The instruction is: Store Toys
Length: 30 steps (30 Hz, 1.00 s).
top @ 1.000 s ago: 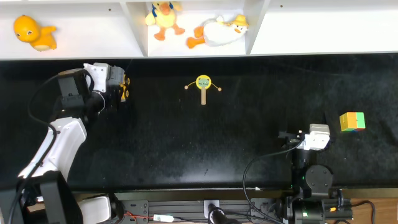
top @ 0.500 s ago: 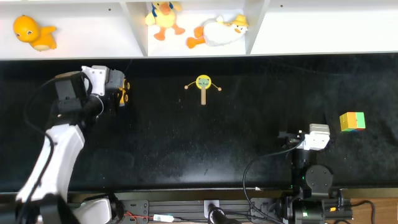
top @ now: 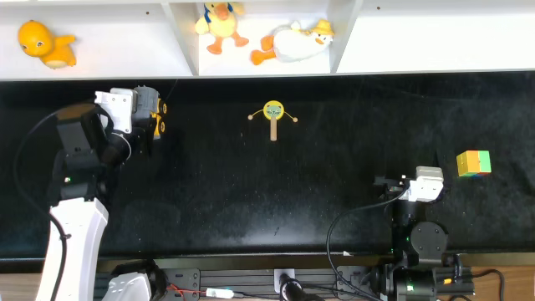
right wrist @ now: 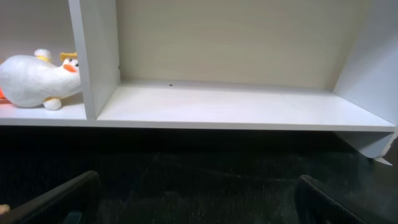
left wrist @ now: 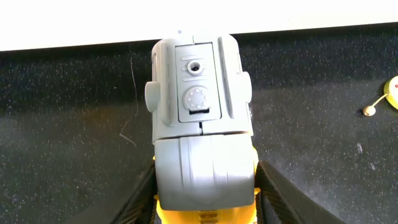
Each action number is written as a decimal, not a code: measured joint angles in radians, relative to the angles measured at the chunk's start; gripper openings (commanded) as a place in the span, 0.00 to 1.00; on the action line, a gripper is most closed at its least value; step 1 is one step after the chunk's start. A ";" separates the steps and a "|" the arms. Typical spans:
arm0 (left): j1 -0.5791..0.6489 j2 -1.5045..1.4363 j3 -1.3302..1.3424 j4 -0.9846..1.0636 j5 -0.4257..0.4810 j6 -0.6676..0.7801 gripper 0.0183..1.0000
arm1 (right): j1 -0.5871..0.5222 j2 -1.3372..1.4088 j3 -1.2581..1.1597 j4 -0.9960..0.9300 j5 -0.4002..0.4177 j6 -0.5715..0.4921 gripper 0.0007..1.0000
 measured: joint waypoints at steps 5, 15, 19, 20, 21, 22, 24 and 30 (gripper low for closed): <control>0.000 0.052 0.077 0.005 0.000 -0.002 0.43 | 0.000 0.000 0.000 0.000 0.000 0.000 1.00; 0.000 0.291 0.302 0.016 0.000 -0.003 0.43 | 0.000 0.000 0.000 0.000 0.000 0.000 0.99; 0.000 0.388 0.388 0.035 0.001 -0.003 0.43 | 0.000 0.000 0.000 0.000 0.000 0.000 1.00; 0.000 0.411 0.407 0.045 0.001 -0.003 0.44 | 0.000 0.000 0.000 0.000 0.000 0.000 1.00; 0.000 0.431 0.421 0.056 0.001 -0.003 0.44 | 0.000 0.000 0.000 0.000 0.000 0.000 0.99; 0.000 0.449 0.433 0.067 0.002 -0.004 0.44 | 0.000 0.000 0.000 0.000 0.000 0.000 1.00; 0.000 0.480 0.454 0.085 0.005 -0.005 0.44 | 0.000 0.000 0.000 0.000 0.000 0.000 0.99; 0.000 0.531 0.467 0.123 0.008 -0.011 0.53 | 0.000 0.000 0.000 0.000 0.000 0.000 0.99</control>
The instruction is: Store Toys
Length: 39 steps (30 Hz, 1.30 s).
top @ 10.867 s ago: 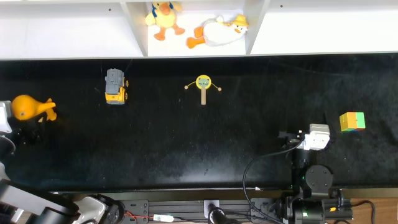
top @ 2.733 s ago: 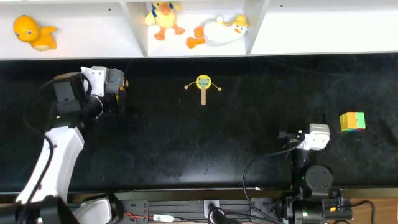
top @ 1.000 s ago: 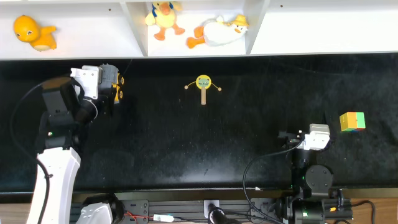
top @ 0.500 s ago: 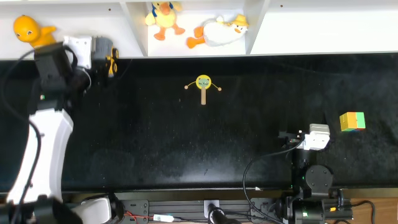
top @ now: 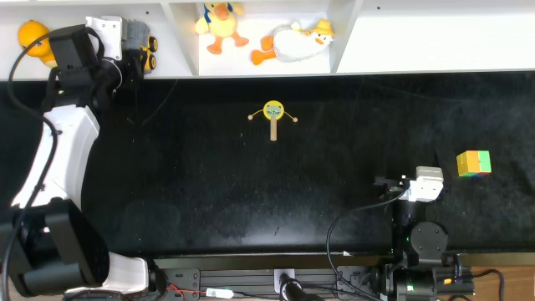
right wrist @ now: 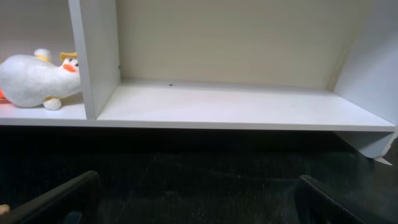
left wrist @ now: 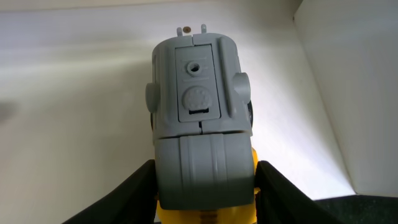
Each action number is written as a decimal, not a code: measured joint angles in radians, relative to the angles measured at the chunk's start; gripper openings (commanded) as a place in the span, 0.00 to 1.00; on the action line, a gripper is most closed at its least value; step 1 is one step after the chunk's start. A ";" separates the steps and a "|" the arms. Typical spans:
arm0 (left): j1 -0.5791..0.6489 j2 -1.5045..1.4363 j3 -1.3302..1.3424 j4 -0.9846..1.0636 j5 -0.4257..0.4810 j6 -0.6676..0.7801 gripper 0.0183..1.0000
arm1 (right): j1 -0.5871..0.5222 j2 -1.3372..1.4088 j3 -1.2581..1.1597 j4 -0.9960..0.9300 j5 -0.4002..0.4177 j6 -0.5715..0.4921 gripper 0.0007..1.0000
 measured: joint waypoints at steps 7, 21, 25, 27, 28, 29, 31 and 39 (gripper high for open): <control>0.000 0.016 0.000 0.005 0.004 -0.014 1.00 | 0.000 0.000 0.000 0.001 0.000 0.000 1.00; -0.001 -0.350 -0.217 -0.189 -0.088 -0.015 1.00 | 0.000 0.000 0.000 0.001 0.000 0.000 1.00; -0.009 -0.615 -0.427 -0.202 -0.131 -0.016 1.00 | 0.000 0.000 0.000 0.000 0.000 0.000 1.00; -0.020 -0.742 -0.550 -0.157 -0.142 -0.018 1.00 | 0.000 0.000 0.000 0.001 0.000 0.000 1.00; -0.027 -0.797 -0.611 -0.105 -0.146 -0.018 1.00 | 0.000 0.000 0.000 0.001 0.000 0.000 1.00; -0.034 -0.854 -0.673 -0.037 -0.146 -0.018 1.00 | 0.000 0.000 0.000 0.001 0.000 0.000 1.00; -0.046 -0.961 -0.776 0.087 -0.145 -0.018 1.00 | 0.000 0.000 0.000 0.001 0.000 0.000 0.99; -0.137 -1.403 -0.998 0.208 -0.190 -0.018 1.00 | 0.000 0.000 0.000 0.001 0.000 0.000 1.00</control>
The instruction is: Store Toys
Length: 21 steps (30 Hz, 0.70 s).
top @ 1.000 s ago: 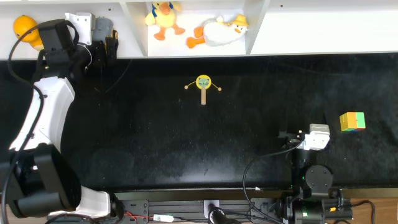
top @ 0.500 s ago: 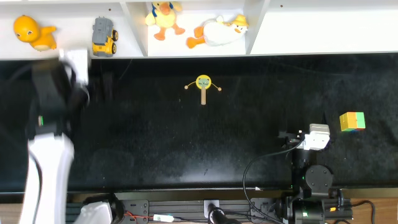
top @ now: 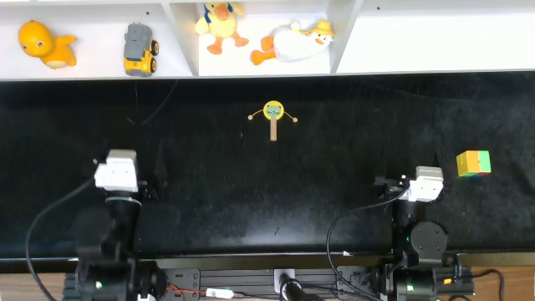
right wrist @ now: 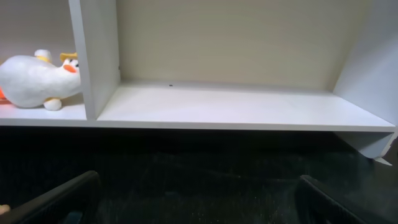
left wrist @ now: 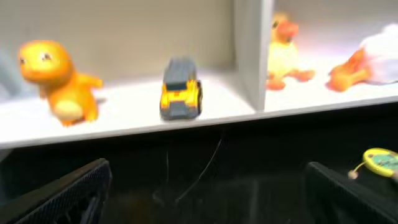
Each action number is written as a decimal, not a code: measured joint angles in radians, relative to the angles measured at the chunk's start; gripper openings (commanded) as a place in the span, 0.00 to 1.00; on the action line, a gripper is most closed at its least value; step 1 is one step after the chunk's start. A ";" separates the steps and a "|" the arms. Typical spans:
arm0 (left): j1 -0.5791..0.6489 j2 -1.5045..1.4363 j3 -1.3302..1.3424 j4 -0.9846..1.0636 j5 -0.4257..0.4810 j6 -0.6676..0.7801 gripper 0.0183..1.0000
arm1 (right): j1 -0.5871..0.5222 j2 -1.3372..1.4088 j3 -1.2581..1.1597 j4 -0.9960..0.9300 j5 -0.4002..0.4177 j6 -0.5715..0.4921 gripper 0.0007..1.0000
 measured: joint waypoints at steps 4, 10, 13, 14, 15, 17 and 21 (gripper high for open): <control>-0.045 -0.098 -0.066 0.006 -0.043 -0.004 1.00 | 0.000 0.000 0.000 0.000 0.000 0.000 1.00; -0.047 -0.237 -0.196 -0.023 -0.068 -0.080 1.00 | 0.000 0.000 0.000 0.000 0.000 0.000 1.00; -0.047 -0.239 -0.211 -0.027 -0.068 -0.112 1.00 | 0.000 0.000 0.000 -0.001 0.000 0.000 1.00; -0.047 -0.243 -0.211 -0.027 -0.068 -0.118 1.00 | 0.000 0.000 0.000 0.001 0.000 0.000 0.99; -0.047 -0.244 -0.211 -0.027 -0.068 -0.126 1.00 | 0.000 0.000 0.000 0.001 0.000 0.000 1.00; -0.047 -0.244 -0.211 -0.027 -0.068 -0.134 1.00 | 0.000 0.000 0.000 0.001 0.000 0.000 1.00; -0.047 -0.244 -0.211 -0.026 -0.068 -0.139 1.00 | 0.000 0.000 0.000 0.001 0.000 0.000 0.99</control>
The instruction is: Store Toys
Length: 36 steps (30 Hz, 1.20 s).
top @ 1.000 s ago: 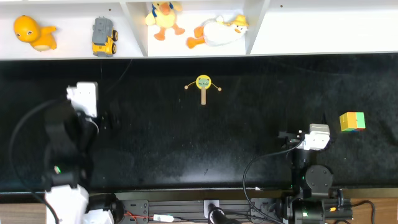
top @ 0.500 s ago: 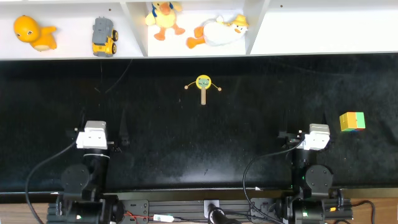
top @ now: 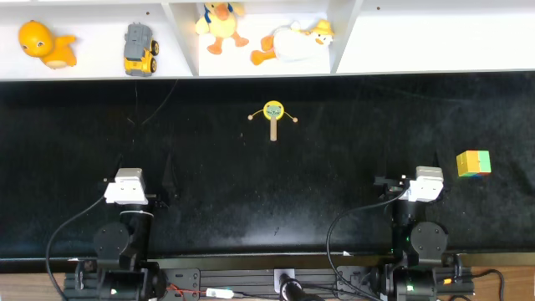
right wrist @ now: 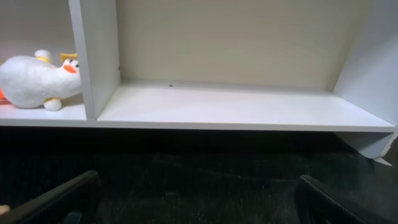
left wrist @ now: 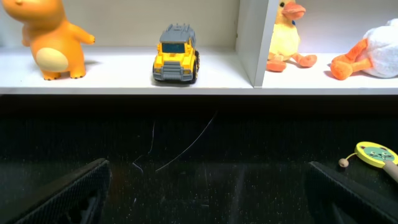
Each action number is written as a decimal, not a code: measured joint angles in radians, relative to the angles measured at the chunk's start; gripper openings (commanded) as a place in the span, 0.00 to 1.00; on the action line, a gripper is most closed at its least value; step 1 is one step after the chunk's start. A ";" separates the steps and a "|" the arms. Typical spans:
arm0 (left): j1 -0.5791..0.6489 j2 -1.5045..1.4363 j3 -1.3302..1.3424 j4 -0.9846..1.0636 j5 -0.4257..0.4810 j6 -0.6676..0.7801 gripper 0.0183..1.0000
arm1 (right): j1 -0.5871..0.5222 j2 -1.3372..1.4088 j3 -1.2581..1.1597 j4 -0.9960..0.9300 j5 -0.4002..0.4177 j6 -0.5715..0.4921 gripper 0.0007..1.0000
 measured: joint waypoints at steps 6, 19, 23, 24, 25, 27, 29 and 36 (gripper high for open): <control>0.000 0.000 0.000 0.000 0.000 0.000 1.00 | 0.000 0.000 0.000 0.000 0.000 0.000 1.00; 0.000 0.000 0.000 0.000 0.000 0.000 1.00 | 0.000 0.000 0.000 0.000 0.000 0.000 0.99; 0.000 0.000 0.000 0.000 0.000 0.000 1.00 | 0.000 0.000 0.000 -0.001 0.000 0.001 0.99; 0.000 0.000 0.000 0.000 0.000 0.000 1.00 | 0.000 0.001 0.000 0.000 0.000 0.000 1.00; 0.000 0.000 0.000 0.000 0.000 0.000 1.00 | 0.000 0.004 0.000 0.002 -0.001 0.000 0.99; 0.000 0.000 0.000 0.000 0.000 0.000 1.00 | 0.003 0.035 0.000 0.002 -0.008 0.004 1.00; 0.000 0.000 0.000 0.000 0.000 0.000 1.00 | 0.021 0.114 0.001 0.001 -0.036 0.024 1.00; 0.000 -0.001 0.000 0.001 0.000 0.000 1.00 | 0.163 0.502 0.161 -0.163 -0.135 0.192 1.00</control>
